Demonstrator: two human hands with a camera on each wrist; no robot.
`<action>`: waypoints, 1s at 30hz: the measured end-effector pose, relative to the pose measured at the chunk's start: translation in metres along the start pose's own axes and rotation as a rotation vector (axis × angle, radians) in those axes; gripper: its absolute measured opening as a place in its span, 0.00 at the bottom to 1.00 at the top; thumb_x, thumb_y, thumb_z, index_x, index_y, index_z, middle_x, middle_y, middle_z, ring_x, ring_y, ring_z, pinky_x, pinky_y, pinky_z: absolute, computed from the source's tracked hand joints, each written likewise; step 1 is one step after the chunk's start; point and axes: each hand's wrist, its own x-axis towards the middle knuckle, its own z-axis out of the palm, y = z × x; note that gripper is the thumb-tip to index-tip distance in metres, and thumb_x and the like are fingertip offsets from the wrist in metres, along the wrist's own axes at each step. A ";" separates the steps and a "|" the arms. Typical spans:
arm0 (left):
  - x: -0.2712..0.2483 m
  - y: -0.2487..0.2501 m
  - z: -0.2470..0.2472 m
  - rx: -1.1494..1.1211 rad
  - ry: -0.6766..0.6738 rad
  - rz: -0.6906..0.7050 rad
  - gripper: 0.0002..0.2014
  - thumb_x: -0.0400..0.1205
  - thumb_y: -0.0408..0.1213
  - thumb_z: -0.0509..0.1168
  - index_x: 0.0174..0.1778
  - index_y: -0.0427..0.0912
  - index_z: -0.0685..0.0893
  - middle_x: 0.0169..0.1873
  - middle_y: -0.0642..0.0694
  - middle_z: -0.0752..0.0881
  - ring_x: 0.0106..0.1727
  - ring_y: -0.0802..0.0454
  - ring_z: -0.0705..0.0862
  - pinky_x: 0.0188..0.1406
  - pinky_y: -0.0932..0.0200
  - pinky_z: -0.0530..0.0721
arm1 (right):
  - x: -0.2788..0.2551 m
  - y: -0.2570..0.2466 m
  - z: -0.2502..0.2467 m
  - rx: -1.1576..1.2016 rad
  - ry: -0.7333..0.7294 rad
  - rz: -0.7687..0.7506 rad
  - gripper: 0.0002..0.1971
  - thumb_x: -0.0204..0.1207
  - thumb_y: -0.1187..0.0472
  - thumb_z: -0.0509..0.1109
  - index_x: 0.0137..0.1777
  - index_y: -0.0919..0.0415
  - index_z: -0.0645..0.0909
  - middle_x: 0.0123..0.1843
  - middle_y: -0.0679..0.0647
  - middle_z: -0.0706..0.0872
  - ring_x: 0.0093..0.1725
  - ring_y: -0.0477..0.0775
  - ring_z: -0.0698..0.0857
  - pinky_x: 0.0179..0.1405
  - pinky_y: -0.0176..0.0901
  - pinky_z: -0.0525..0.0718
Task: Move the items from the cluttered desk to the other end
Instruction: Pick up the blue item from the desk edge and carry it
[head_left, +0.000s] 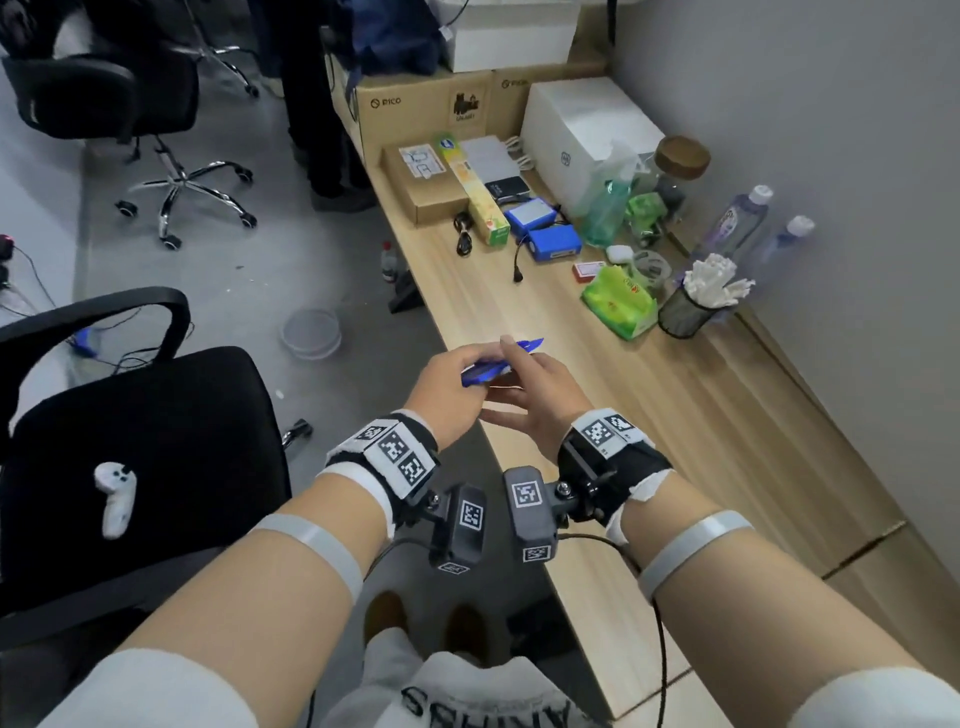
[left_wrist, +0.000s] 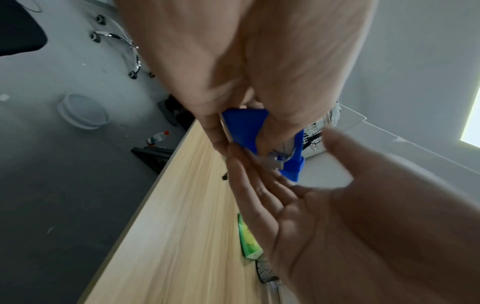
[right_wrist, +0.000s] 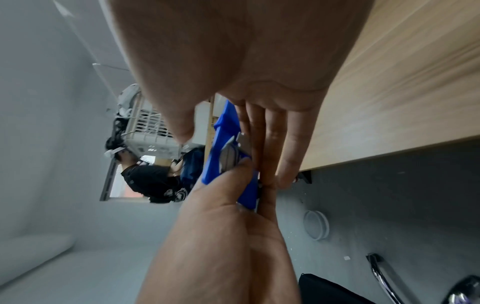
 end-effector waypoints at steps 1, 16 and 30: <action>0.004 0.000 0.000 0.007 -0.027 -0.004 0.28 0.75 0.14 0.58 0.65 0.42 0.87 0.63 0.49 0.88 0.64 0.56 0.86 0.66 0.69 0.80 | 0.006 0.000 0.001 0.016 0.019 0.003 0.15 0.83 0.54 0.66 0.58 0.66 0.82 0.51 0.64 0.91 0.48 0.59 0.92 0.45 0.53 0.92; 0.127 -0.067 0.036 -0.336 0.160 -0.167 0.16 0.83 0.23 0.57 0.50 0.48 0.86 0.59 0.43 0.89 0.65 0.46 0.85 0.67 0.45 0.84 | 0.164 0.032 -0.087 0.138 0.414 0.104 0.11 0.79 0.74 0.58 0.50 0.64 0.80 0.44 0.62 0.89 0.39 0.63 0.90 0.44 0.57 0.91; 0.199 -0.102 0.088 -0.346 0.099 -0.276 0.14 0.83 0.30 0.59 0.53 0.52 0.86 0.59 0.51 0.88 0.48 0.46 0.82 0.56 0.43 0.87 | 0.249 0.020 -0.141 0.018 0.405 -0.067 0.19 0.80 0.75 0.61 0.70 0.67 0.74 0.73 0.71 0.77 0.69 0.70 0.81 0.60 0.56 0.88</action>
